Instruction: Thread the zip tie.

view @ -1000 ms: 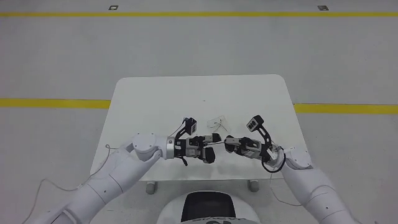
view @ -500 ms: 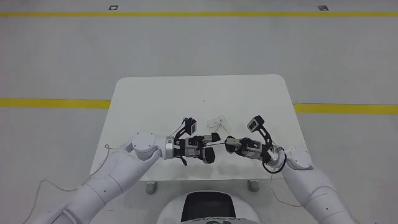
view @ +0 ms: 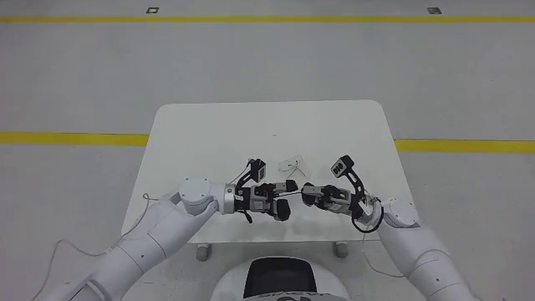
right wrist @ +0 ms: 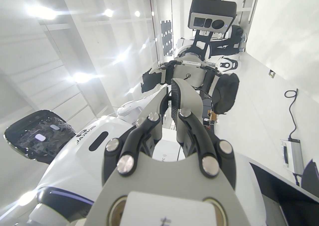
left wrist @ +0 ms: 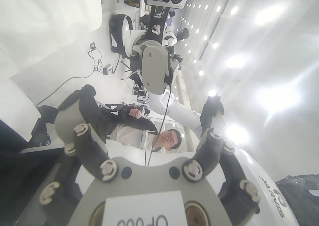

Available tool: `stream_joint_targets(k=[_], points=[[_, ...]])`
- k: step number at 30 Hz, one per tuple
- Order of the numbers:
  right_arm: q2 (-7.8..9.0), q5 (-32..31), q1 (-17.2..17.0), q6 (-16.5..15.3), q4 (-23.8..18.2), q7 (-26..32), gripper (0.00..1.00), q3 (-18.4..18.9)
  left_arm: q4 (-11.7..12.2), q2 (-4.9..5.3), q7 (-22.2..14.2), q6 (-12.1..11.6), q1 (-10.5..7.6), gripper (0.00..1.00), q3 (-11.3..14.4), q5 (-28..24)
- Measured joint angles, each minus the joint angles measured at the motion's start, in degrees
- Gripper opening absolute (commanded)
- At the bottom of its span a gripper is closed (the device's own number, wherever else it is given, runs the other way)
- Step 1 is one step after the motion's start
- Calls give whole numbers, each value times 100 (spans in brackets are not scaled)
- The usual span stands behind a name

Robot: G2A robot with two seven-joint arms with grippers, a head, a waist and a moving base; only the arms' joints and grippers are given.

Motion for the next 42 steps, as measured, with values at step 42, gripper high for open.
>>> stream_joint_targets(k=[42], points=[[-13, -223, 11, 52, 79, -51, 0, 52, 110, -44, -57, 18, -15, 78, -24, 3]])
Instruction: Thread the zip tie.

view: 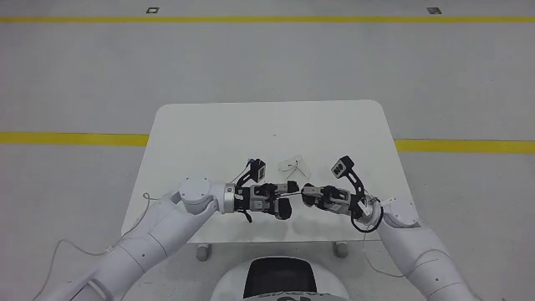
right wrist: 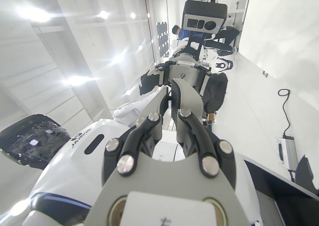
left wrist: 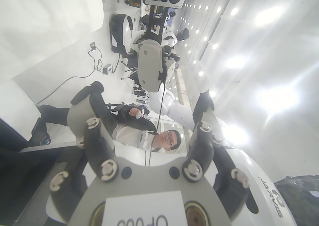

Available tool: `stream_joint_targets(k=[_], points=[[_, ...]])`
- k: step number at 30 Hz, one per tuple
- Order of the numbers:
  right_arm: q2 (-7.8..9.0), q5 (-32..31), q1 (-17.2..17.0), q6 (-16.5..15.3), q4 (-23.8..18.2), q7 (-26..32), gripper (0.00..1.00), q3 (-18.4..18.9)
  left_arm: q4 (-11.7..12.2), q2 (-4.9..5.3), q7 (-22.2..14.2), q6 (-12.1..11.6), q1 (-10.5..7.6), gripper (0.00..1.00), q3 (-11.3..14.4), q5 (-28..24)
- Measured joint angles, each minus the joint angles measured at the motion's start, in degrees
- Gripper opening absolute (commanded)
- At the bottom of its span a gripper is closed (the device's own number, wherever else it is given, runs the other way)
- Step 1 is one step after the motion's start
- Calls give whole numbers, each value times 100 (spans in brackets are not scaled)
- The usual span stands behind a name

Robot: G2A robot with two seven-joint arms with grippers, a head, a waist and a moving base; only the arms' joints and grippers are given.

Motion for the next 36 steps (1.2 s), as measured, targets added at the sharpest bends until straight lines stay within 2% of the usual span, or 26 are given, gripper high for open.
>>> stream_joint_targets(k=[3, 7, 8, 16, 26, 36], points=[[7, -4, -4, 8, -5, -8, 0, -3, 3, -3, -10, 2, -4, 73, 0, 3], [11, -19, 7, 24, 14, -29, 0, -27, 12, -9, -15, 9, -10, 60, 5, 10], [11, -24, 13, 31, 21, -36, 0, -37, 16, -10, -15, 11, -11, 51, 6, 11], [19, -89, 63, 71, 72, -95, 0, -86, 37, -19, -1, 16, -15, 37, 6, 23], [50, -214, 48, 111, 63, -154, 0, -96, 43, -26, 45, 17, -6, 25, 5, 59], [63, -395, 100, 238, 75, -257, 0, -193, 40, -27, 86, 38, 2, 18, -8, 93]])
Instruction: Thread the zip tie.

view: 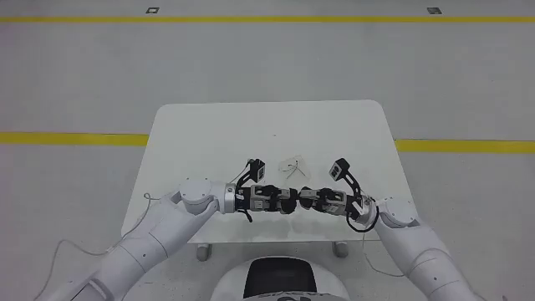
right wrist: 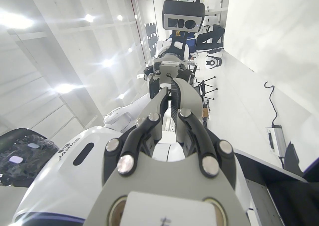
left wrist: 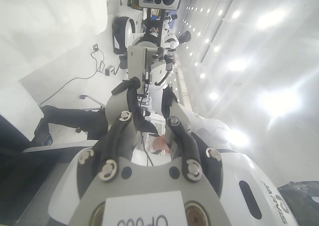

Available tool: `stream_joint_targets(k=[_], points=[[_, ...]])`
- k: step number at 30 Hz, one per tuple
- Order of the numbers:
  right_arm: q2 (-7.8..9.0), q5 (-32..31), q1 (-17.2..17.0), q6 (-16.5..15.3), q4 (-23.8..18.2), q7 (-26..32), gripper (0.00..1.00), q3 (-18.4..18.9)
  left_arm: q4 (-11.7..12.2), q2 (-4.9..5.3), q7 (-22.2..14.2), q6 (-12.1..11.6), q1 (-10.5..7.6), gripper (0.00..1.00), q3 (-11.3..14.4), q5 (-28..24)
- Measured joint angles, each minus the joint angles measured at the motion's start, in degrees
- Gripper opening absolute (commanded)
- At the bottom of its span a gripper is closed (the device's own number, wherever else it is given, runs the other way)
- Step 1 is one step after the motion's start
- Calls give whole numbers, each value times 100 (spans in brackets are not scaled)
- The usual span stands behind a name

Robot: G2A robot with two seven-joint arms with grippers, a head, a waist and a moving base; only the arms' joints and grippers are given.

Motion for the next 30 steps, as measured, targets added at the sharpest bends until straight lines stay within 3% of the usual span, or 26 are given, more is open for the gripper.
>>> stream_joint_targets(k=[12, 17, 30], points=[[11, -46, 51, 87, 52, -88, 0, -74, 13, -12, 25, 29, -12, 15, 11, 42], [11, -69, 74, 113, 60, -89, 0, -129, 17, -20, 31, 43, -23, 9, 22, 62], [17, 44, 93, 6, 74, -29, 0, -175, 58, -35, 43, 59, -36, 8, 36, 87]])
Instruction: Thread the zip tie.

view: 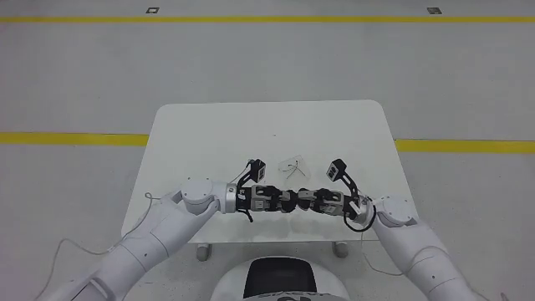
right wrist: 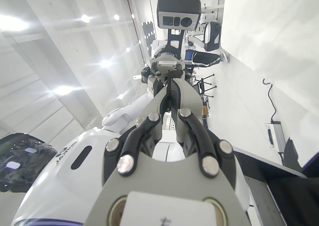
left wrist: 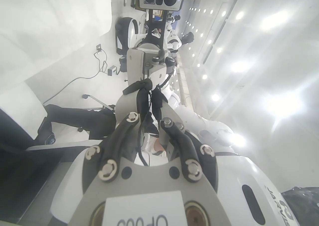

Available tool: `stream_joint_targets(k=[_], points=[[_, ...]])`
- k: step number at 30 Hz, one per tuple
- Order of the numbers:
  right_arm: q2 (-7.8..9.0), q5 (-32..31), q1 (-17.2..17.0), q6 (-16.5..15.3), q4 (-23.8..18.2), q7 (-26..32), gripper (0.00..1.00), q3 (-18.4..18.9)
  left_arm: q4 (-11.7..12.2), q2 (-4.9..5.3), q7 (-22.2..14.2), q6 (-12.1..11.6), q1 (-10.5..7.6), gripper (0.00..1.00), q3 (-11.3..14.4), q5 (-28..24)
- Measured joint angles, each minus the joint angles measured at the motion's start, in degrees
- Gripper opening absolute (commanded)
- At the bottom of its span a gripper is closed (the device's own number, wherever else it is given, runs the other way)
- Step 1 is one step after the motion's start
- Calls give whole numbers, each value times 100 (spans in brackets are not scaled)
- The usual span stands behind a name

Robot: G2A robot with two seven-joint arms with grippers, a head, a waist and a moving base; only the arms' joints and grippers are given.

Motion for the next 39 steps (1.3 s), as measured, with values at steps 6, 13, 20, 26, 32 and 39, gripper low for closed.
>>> stream_joint_targets(k=[6, 13, 20, 26, 32, 39], points=[[15, 35, -16, -21, -6, 33, 0, 14, 34, -9, -2, 0, -9, 10, 3, -13], [29, 19, -15, 9, -12, 36, 0, 7, 53, -18, -4, -5, -17, 10, 2, -30], [39, 7, -2, 26, -11, 41, 0, -15, 79, -27, 6, 0, -25, 8, 1, -45], [45, 14, 7, 29, -7, 36, 0, -33, 90, -34, 10, 3, -27, 0, 1, -51], [47, 52, 7, 2, 3, 17, 0, -46, 109, -40, -5, 23, -36, 0, 15, -22], [51, 149, 9, 11, 50, -22, 100, -37, 125, -47, -13, 10, -42, 0, 19, -10]])
